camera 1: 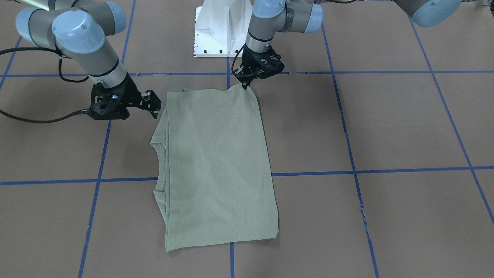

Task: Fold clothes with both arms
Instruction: 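Lower both grippers to the shirt's near corners and close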

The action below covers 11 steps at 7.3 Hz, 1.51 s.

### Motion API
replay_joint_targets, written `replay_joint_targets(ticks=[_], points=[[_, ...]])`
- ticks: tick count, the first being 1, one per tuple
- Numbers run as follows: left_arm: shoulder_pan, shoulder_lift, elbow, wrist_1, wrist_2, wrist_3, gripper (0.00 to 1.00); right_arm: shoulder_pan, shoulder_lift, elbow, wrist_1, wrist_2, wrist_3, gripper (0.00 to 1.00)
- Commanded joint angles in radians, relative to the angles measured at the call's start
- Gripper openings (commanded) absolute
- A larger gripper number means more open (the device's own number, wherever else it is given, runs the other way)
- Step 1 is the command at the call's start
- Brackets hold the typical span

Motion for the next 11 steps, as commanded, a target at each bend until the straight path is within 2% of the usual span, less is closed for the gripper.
replay_joint_targets(ticks=[1,2,3,6,11], points=[[0.001,-0.006,-0.001,-0.004,-0.001,0.0,0.0,-0.156,-0.043,0.043,0.003,-0.141,0.259,1.0],[0.001,-0.006,-0.001,-0.006,-0.002,0.0,0.0,-0.216,-0.032,0.04,0.001,-0.228,0.338,1.0],[0.004,-0.006,-0.001,-0.007,-0.002,0.0,0.0,-0.255,-0.01,0.028,0.001,-0.237,0.342,1.0],[0.013,-0.007,-0.001,-0.007,0.002,-0.001,0.0,-0.255,0.089,-0.095,0.001,-0.24,0.335,1.0],[0.029,-0.023,-0.001,-0.003,0.009,-0.004,0.0,-0.216,0.081,-0.152,-0.002,-0.235,0.282,1.0]])
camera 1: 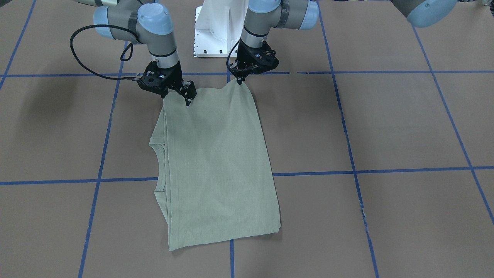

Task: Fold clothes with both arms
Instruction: 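Lower both grippers to the shirt's near corners and close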

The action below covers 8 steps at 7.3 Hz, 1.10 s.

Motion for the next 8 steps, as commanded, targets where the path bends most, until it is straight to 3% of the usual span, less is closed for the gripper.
replay_joint_targets(ticks=[1,5,7,8], points=[[0.002,-0.004,0.0,0.0,0.001,0.0,0.0,0.001,-0.002,-0.029,0.005,0.007,-0.006,1.0],[0.002,-0.007,0.0,0.001,0.001,0.0,0.0,0.001,-0.002,-0.023,0.005,0.014,-0.005,0.99],[0.0,-0.006,0.0,0.001,0.001,0.0,0.0,0.001,0.0,-0.02,0.005,0.02,-0.005,0.48],[0.002,-0.006,0.0,0.001,0.001,0.0,0.0,0.001,0.0,-0.02,0.005,0.023,-0.005,0.29]])
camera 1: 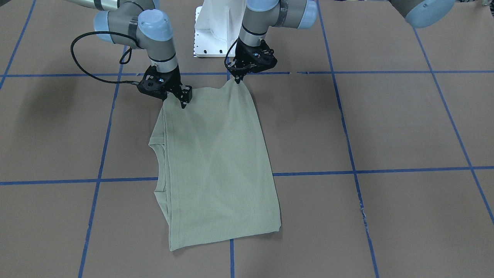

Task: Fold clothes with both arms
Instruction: 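Lower both grippers to the shirt's near corners and close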

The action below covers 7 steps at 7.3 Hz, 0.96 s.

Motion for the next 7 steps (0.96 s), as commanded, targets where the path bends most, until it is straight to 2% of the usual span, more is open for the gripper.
replay_joint_targets(ticks=[1,3,5,7], points=[[-0.001,0.0,0.0,0.0,0.0,0.0,0.0,0.0,0.004,0.003,0.0,0.004,0.0,0.14],[-0.001,0.0,0.0,0.002,0.0,0.0,0.0,0.006,0.008,0.016,0.002,0.036,0.001,0.0],[-0.001,0.002,-0.003,0.002,0.0,0.0,0.0,0.009,0.007,0.056,0.002,0.029,0.014,0.0],[0.005,0.014,-0.055,0.008,0.002,0.002,0.0,0.011,-0.007,0.099,0.002,0.042,0.011,0.0]])
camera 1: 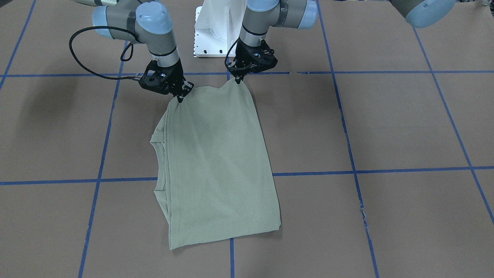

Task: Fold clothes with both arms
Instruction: 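Lower both grippers to the shirt's near corners and close, then lift the near end with both grippers and fold it toward the collar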

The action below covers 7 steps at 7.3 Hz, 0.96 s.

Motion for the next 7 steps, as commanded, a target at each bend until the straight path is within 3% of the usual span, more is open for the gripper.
replay_joint_targets(ticks=[1,4,5,7], points=[[0.036,0.007,-0.071,0.05,0.003,-0.001,0.0,0.001,-0.028,0.08,0.0,0.022,0.0,0.0],[0.145,0.056,-0.337,0.269,0.004,-0.01,0.0,0.003,-0.149,0.281,-0.002,0.23,0.005,0.0],[0.145,0.056,-0.388,0.314,0.003,-0.01,0.0,0.0,-0.146,0.281,0.0,0.263,0.02,0.0],[0.121,0.048,-0.377,0.313,0.001,0.004,0.0,-0.005,-0.131,0.268,0.002,0.257,0.022,0.0]])
